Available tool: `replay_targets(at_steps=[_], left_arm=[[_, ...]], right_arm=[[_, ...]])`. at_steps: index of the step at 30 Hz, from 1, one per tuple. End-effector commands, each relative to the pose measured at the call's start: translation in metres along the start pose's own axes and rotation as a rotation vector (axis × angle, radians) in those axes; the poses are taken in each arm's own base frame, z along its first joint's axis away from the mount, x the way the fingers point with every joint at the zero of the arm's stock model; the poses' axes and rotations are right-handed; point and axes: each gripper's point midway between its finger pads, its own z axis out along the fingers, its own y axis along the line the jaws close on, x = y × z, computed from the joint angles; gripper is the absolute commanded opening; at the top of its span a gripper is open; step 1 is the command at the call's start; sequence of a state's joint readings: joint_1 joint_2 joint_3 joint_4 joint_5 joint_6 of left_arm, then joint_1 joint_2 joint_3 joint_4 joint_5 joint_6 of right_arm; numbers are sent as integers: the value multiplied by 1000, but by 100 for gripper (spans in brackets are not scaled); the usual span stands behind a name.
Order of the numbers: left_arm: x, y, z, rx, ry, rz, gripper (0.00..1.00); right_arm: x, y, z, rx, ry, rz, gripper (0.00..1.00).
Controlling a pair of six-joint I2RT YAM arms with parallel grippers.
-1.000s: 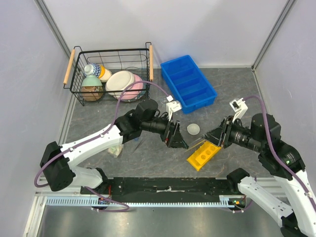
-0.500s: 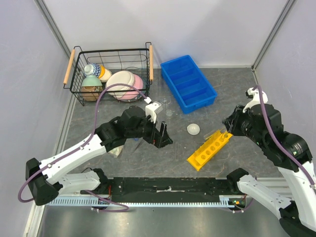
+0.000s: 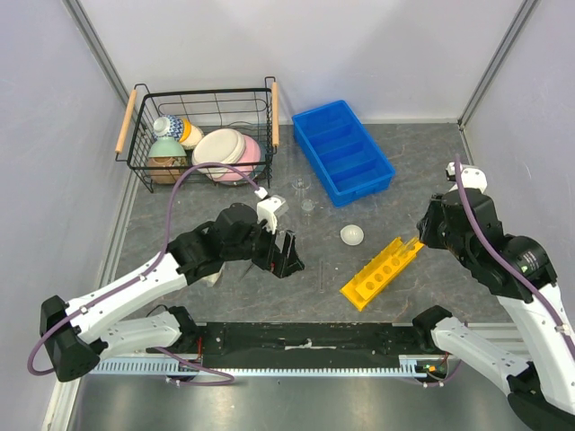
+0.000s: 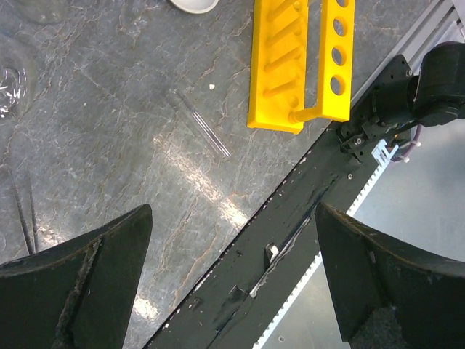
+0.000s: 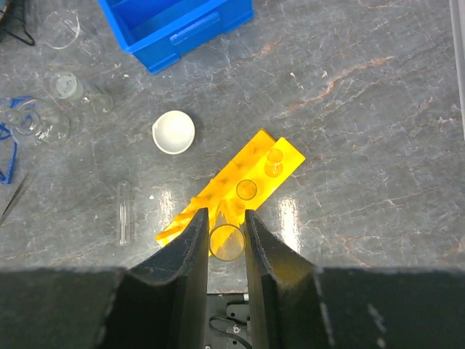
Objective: Organize the chemistry lab equipment
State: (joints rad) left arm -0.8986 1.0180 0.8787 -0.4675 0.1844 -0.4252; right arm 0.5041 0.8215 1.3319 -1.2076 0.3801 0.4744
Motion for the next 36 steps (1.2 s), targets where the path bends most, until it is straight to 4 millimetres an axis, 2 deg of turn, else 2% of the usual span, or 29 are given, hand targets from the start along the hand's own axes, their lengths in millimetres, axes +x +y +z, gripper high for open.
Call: replay_targets(at_steps=[1,13,18,36], left_arm=[[-6,-2,-2,10,-31,9,99],[-7,-8,-6,38,-43,14,99],[-7,-8,-7,38,-45,18,99],[-7,-9,-5,46,-38,19,99]], right_arm=[[7,-7,2,39,20,-11,21],[19,-6,16,57,64,-29,19],[15,-5,21,65,54,-31,20],[23,0,39,80,92,-65,18]])
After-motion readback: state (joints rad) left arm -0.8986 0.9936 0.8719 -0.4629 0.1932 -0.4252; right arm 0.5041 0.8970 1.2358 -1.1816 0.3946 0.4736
